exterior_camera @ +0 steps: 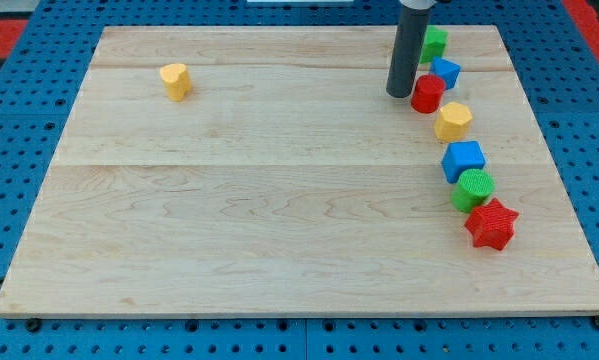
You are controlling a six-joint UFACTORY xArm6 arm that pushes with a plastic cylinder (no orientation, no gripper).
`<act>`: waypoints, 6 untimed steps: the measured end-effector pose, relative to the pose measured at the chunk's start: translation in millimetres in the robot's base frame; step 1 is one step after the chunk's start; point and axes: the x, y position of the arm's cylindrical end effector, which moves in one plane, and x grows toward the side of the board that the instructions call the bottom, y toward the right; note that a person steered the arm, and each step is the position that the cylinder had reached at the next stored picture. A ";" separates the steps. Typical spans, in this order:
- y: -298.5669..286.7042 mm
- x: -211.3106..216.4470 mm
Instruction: Locate the yellow heart to the top of the green star
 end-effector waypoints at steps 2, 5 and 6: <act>15.0 -2.2; -209.3 -9.7; -266.2 23.1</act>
